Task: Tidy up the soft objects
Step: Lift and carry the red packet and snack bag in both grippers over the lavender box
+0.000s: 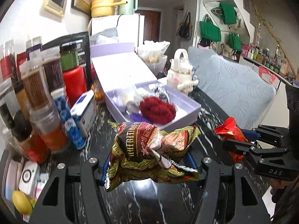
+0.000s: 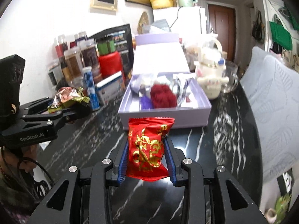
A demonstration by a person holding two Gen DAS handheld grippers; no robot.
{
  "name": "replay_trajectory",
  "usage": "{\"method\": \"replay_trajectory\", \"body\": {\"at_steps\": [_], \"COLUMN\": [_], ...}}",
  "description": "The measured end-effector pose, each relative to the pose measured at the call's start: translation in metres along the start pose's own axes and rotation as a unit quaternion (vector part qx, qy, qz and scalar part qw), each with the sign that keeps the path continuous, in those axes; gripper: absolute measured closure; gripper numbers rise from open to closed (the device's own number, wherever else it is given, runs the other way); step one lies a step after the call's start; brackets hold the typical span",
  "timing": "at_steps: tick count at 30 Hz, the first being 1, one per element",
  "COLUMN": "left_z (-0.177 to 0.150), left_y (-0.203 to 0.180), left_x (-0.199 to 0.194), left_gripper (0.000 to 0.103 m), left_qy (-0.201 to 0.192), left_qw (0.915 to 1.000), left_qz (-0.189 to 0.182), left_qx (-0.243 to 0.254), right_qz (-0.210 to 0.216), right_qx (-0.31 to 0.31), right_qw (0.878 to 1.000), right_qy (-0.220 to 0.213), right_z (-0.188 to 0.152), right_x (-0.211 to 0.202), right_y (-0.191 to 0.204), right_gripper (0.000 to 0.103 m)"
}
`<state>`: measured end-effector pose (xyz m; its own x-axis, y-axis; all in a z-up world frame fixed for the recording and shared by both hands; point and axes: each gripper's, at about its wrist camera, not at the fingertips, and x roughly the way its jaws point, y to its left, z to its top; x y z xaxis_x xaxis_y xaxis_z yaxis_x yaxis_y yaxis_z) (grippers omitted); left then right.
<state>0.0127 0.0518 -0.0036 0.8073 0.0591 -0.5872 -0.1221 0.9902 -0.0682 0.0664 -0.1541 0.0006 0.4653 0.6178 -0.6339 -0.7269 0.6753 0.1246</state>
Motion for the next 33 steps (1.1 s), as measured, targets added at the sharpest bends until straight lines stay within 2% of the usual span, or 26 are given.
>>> {"method": "replay_trajectory", "body": {"at_steps": [11,22,33], "left_z": [0.05,0.091,0.132], "left_y": [0.005,0.009,0.009], "left_x": [0.008,0.029,0.054], "left_gripper": [0.04,0.04,0.04], "left_qy": [-0.049,-0.072,-0.098], "left_qw": [0.9988,0.9974,0.9949], "left_qz": [0.001,0.009,0.022], "left_qx": [0.001,-0.001,0.0], "right_qz": [-0.006,-0.006,-0.002], "right_qx": [-0.035,-0.045,-0.041], "right_qw": [0.999,0.997,0.995], "right_qy": [-0.036,-0.066,-0.092], "right_z": [0.054,0.097,0.148], "right_x": [0.005,0.014,0.043], "right_y": [-0.004,-0.016,-0.036], "right_gripper": [0.068,0.068,0.068]}}
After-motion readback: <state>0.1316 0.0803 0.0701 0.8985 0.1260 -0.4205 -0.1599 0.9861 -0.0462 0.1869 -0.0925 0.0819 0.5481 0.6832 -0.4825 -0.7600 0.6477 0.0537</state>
